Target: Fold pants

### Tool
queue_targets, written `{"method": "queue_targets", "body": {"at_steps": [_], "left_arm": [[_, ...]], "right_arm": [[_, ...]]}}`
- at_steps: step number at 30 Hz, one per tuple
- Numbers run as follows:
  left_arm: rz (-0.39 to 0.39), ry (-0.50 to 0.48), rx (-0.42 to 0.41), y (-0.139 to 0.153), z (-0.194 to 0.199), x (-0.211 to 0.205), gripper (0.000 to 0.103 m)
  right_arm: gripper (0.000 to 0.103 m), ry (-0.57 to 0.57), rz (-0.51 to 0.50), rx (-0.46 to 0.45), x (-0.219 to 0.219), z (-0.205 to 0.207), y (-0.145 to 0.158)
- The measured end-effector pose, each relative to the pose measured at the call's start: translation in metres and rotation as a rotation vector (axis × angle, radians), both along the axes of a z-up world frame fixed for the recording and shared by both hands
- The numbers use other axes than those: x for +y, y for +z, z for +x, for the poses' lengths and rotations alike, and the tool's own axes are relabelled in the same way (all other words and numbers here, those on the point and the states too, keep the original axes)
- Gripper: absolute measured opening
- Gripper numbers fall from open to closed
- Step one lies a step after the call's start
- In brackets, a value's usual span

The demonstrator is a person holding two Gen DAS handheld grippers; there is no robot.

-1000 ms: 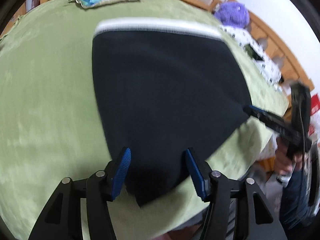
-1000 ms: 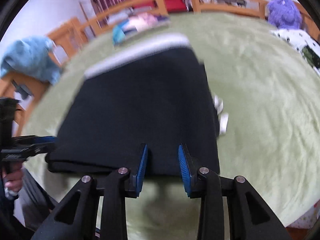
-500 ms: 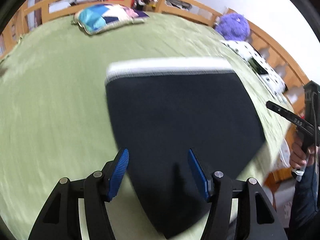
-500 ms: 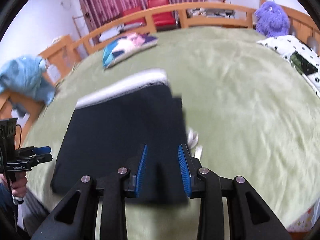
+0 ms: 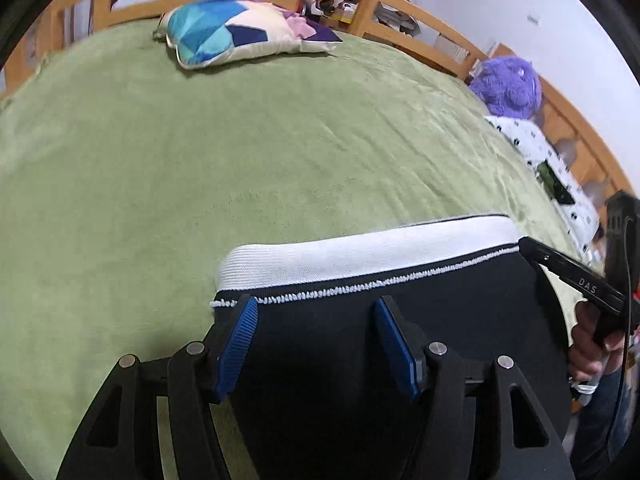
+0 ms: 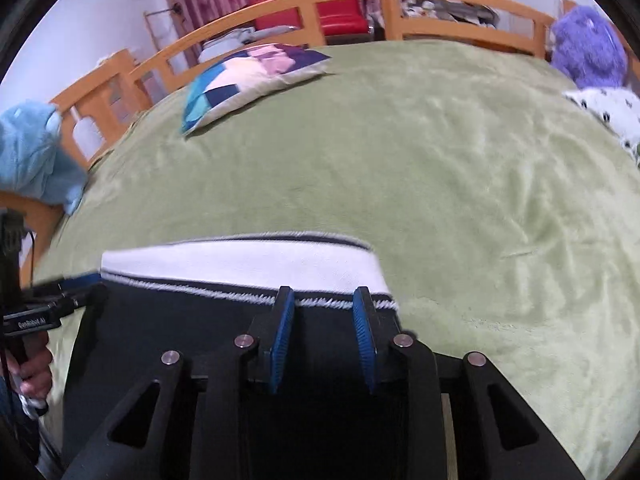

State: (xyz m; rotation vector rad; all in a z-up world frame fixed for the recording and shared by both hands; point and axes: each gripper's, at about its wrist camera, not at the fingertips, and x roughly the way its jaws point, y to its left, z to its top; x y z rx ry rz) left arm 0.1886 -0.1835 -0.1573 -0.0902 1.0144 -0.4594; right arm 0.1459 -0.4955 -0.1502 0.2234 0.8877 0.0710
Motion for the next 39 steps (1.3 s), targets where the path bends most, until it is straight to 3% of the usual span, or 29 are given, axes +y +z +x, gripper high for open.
{"method": "queue_targets", "body": {"at_steps": [4, 7, 10, 14, 18, 21, 23, 26, 31, 36, 39], "left_arm": [[0.046, -0.005, -0.023, 0.004, -0.005, -0.007, 0.059], [0.046, -0.018, 0.005, 0.015, -0.019, -0.006, 0.059], [0.004, -0.047, 0.028, 0.025, -0.051, 0.0, 0.059], [0.0, -0.073, 0.044, 0.021, -0.116, 0.011, 0.059], [0.074, -0.076, 0.065, 0.003, -0.172, 0.024, 0.061], [0.015, -0.056, 0.16, -0.01, -0.194, 0.042, 0.061], [0.017, -0.047, 0.156, -0.006, -0.201, 0.05, 0.061], [0.024, -0.041, 0.113, 0.008, -0.195, 0.052, 0.061], [0.024, -0.032, 0.077, 0.016, -0.152, 0.047, 0.061], [-0.009, 0.015, 0.147, -0.01, -0.108, 0.047, 0.059], [-0.05, 0.008, 0.155, -0.023, -0.095, 0.047, 0.062]], "right_arm": [[0.04, -0.049, 0.007, 0.018, -0.009, 0.008, -0.009], [0.041, -0.071, 0.008, 0.008, -0.012, -0.002, -0.002], [0.04, -0.116, 0.022, -0.011, -0.02, -0.033, 0.015], [0.04, -0.084, 0.059, -0.015, -0.015, -0.094, 0.027], [0.041, -0.035, 0.02, 0.048, -0.002, -0.149, 0.007], [0.044, -0.058, 0.026, 0.098, -0.007, -0.181, -0.014], [0.045, -0.07, 0.061, 0.125, -0.012, -0.199, -0.021], [0.044, -0.09, 0.044, 0.107, -0.018, -0.211, -0.009], [0.046, -0.136, 0.145, 0.025, -0.036, -0.194, 0.014], [0.047, -0.119, 0.231, 0.103, -0.039, -0.14, -0.012], [0.062, -0.104, 0.259, 0.089, -0.04, -0.127, -0.022]]}}
